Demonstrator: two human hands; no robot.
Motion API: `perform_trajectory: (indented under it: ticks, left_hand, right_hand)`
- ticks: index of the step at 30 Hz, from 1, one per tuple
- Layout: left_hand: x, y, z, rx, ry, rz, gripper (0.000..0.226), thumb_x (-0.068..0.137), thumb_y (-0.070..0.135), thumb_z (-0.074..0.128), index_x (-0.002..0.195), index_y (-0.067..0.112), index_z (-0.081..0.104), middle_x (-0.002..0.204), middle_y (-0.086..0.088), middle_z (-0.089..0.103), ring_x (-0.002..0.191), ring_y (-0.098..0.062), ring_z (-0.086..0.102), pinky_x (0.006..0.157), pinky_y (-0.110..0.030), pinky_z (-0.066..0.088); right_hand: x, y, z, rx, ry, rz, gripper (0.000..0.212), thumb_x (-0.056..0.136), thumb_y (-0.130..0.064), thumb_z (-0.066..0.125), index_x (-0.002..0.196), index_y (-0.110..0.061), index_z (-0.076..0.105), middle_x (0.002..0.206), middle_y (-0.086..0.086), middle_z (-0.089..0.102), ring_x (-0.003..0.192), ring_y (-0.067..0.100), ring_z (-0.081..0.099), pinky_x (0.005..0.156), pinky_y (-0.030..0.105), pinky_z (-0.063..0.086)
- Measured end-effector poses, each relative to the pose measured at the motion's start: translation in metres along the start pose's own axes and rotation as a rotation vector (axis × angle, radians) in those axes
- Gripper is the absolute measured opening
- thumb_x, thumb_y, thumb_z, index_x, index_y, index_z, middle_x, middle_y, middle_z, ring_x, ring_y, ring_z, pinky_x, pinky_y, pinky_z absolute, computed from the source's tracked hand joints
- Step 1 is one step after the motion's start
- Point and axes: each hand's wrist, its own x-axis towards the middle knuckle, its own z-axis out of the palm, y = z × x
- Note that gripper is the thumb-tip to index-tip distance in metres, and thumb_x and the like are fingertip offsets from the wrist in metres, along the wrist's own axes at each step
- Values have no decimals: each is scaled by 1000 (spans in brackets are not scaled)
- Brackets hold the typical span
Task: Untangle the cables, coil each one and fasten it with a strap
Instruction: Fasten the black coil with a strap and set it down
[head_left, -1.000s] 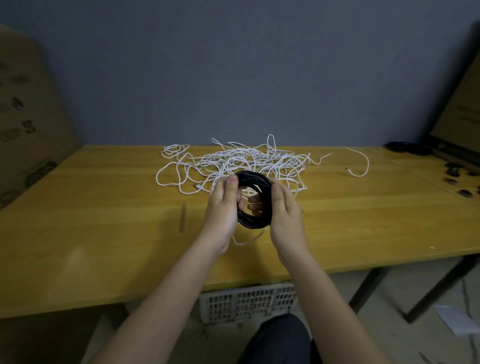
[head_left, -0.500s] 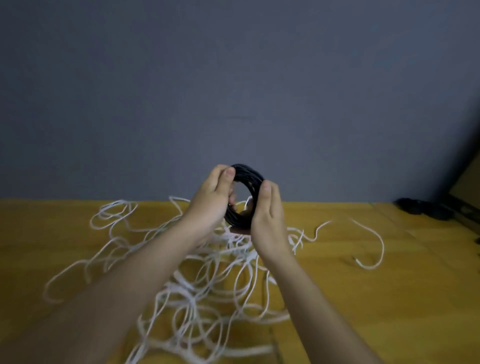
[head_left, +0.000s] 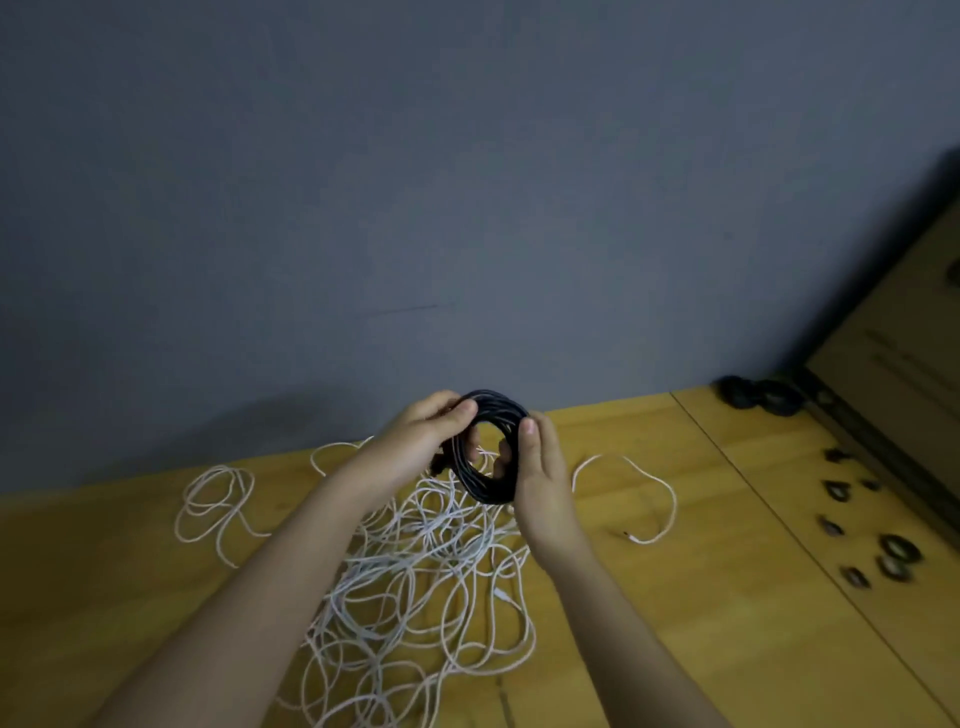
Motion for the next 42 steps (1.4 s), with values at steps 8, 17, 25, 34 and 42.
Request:
perform_trajectory:
  ticks: [8, 17, 25, 34, 42]
  left_hand:
    - [-28, 36, 45, 83, -56, -188, 63, 92, 69, 25, 72, 17, 55, 50, 7, 45, 57, -14, 56, 55, -29, 34]
    - [-25, 25, 125, 9, -13, -103, 51, 101, 45, 33, 65, 15, 51, 44, 9, 30, 46, -13, 35, 61, -29, 33]
    - [36, 10, 231, -27, -10, -138, 47, 102, 40, 36, 68, 11, 51, 45, 12, 28, 44, -10, 28, 48, -21, 28]
    - [100, 2, 355, 24, -27, -176, 51, 102, 45, 29, 69, 12, 50, 47, 10, 33, 48, -12, 36, 52, -21, 33]
    - [122, -11, 414, 209, -161, -239, 49, 102, 47, 23, 90, 14, 57, 75, 5, 59, 69, -9, 57, 73, -32, 45]
  right_hand:
    - [-41, -43, -36, -301, 23, -134, 26, 103, -28, 31, 113, -17, 53, 74, -18, 49, 68, -7, 50, 62, 11, 34]
    - [-57, -29, -116, -15, -89, 116, 34, 103, -38, 30, 113, -19, 57, 83, -4, 61, 68, 4, 56, 54, 15, 40]
    - [-22, 10, -221, 74, -152, 366, 47, 101, -49, 22, 113, -27, 62, 95, 5, 72, 62, 10, 56, 43, 24, 32]
    - [15, 47, -329, -89, 163, 180, 43, 94, -52, 30, 89, -20, 58, 62, -16, 53, 55, 1, 46, 54, 15, 35]
    - [16, 90, -396, -366, 238, 179, 32, 99, -40, 35, 99, -18, 59, 70, -7, 58, 58, 6, 54, 49, 22, 36]
